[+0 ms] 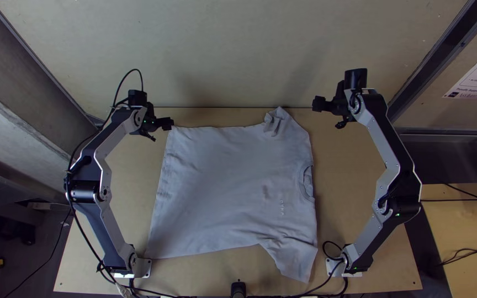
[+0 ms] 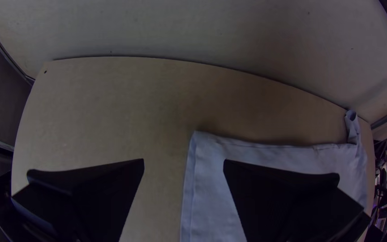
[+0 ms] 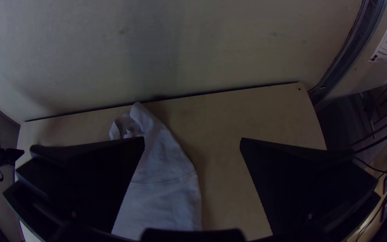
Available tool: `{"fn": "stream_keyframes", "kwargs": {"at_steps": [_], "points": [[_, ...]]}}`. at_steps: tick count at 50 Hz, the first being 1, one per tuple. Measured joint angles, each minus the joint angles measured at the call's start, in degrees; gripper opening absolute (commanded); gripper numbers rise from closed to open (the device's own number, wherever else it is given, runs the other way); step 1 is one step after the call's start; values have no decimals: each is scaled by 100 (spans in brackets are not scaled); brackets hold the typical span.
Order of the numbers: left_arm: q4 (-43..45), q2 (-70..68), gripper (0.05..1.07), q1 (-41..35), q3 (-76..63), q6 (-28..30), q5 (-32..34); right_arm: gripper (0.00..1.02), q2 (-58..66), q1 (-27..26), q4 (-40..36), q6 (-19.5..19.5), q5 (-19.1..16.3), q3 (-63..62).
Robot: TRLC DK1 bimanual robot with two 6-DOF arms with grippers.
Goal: Fold the t-shirt
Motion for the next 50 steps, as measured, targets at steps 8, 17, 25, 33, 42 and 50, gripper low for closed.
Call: {"fn": "stream_keyframes", "kwargs": {"at_steps": [8,17,25,33,42,50], "points": [[201,358,90,0,175,-17,-2,98,9,52,-101,17,-61,0],[304,704,90,-9,396,-59,-4,98,17,146,-125,20,-92,-44],[326,855,90,-72,435,-61,-131,98,17,186,-149,26,-98,-83],[345,1010,90,-236,492,-61,-310,98,17,201,-149,44,-107,-85],[350,1121,89,-428,640,-98,-350,97,17,326,-146,63,-109,-175],[376,1235,7,-511,800,-101,-365,95,26,372,-177,116,-111,-332]]}}
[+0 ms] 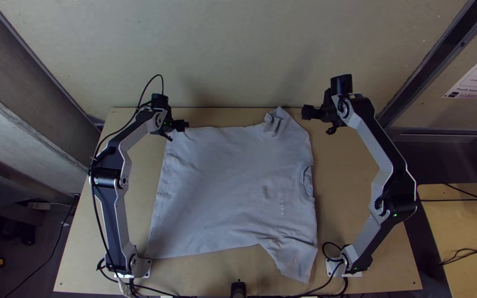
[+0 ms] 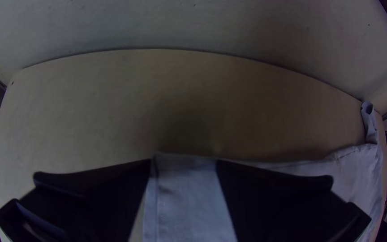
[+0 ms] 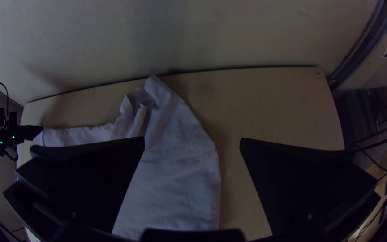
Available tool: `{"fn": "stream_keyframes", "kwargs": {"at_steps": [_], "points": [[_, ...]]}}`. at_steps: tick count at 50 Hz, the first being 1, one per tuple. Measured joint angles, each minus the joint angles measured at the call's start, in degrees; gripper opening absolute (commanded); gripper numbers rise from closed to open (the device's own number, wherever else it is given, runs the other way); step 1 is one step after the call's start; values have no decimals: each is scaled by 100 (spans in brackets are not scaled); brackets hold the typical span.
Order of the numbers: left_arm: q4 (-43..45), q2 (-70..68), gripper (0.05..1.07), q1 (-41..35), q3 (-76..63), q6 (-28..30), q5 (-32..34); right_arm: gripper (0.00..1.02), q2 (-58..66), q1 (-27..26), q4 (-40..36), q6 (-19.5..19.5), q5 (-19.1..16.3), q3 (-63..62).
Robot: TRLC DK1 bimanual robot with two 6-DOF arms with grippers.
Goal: Fold the t-shirt
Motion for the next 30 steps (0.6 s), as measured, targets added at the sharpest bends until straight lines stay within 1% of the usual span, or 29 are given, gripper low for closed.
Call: {"fn": "stream_keyframes", "kwargs": {"at_steps": [11,15,26,30], "points": [[-61,107,8,-9,186,48,4,95,337,0,-256,37,0,-9],[-153,94,8,-2,216,46,9,86,566,0,-267,37,0,-2],[-328,-70,8,46,219,39,20,86,1451,-28,-282,37,2,365],[-361,-173,8,46,219,39,20,71,1692,-37,-284,52,2,533]]}}
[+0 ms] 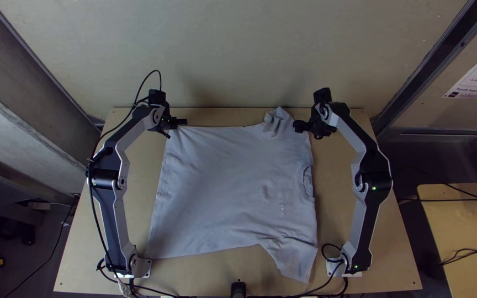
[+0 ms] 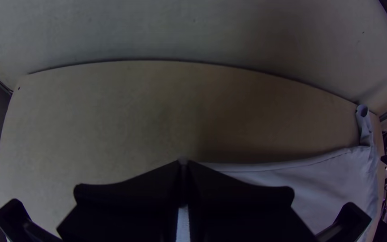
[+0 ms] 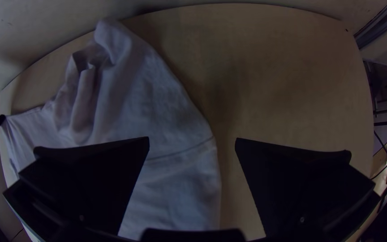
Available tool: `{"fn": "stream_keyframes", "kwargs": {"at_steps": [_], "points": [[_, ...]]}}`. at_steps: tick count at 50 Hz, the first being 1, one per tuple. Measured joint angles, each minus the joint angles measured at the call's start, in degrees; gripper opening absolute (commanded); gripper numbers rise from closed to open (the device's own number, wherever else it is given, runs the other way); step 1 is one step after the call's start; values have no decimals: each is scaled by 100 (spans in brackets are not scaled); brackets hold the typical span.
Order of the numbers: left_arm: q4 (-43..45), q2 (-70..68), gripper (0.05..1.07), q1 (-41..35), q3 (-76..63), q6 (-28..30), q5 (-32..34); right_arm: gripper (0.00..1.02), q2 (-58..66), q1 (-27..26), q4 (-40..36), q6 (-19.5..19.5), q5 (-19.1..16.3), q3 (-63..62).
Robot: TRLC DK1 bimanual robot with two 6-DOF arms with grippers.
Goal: Fold the t-shirt
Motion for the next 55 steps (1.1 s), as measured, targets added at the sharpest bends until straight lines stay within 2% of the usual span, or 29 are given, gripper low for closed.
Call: {"fn": "stream_keyframes", "kwargs": {"at_steps": [19,23,29,35,45,46,49,55], "points": [[-107,-227,8,-4,0,-46,2,68,807,-4,0,0,0,920],[-107,-227,8,-15,0,-63,2,49,1005,-4,-2,0,-2,1156],[-107,-227,8,-24,0,-85,4,44,1408,-4,-142,-2,2,1727],[-107,-227,8,-24,0,-85,4,20,1692,0,-367,-26,-9,2284],[-107,-227,8,-22,0,-87,22,20,1731,33,-529,-66,-173,2367],[-107,-227,8,-22,0,-87,22,19,1733,33,-562,-68,-175,2369],[-107,-227,8,-22,0,-87,22,3,1733,39,-614,-68,-177,2369],[-107,-227,8,-22,0,-87,22,2,1733,37,-675,-157,-179,2380]]}}
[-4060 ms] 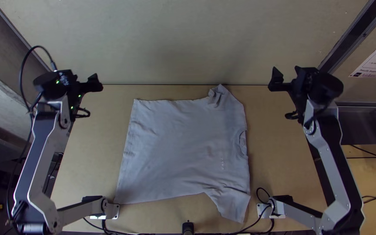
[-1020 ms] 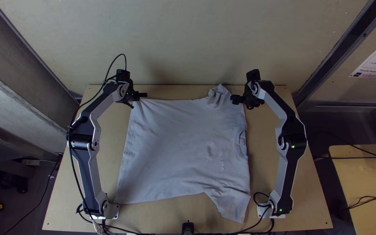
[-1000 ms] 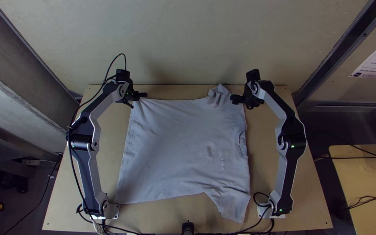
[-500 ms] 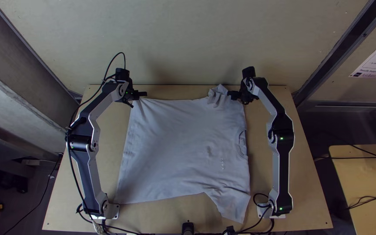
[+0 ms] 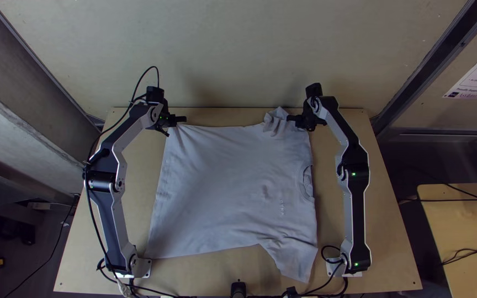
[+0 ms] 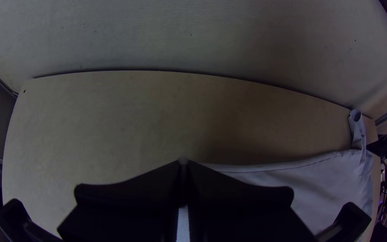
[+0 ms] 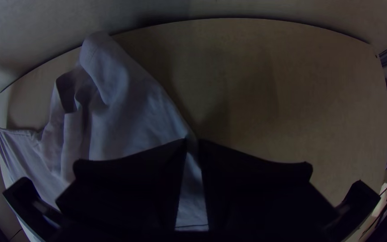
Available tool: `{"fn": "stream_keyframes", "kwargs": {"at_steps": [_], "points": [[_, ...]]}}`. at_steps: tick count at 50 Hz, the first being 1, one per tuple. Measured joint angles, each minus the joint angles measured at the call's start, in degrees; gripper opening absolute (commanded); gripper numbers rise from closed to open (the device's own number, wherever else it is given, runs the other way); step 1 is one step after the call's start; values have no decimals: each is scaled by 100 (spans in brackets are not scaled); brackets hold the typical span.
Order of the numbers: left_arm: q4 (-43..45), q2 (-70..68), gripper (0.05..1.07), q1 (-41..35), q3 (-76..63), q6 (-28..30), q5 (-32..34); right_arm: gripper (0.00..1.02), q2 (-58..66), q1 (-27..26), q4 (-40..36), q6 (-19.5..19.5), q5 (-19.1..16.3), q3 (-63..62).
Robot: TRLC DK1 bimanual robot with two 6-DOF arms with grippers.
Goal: Fold the t-shirt
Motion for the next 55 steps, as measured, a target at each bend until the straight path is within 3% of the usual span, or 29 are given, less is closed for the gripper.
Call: {"fn": "stream_keyframes", "kwargs": {"at_steps": [47,55], "points": [[-385,68,8,319,479,-39,70,2,-341,-306,-33,-15,-13,52],[-389,-44,8,251,92,-35,463,2,-586,-247,-201,-17,2,42]]}}
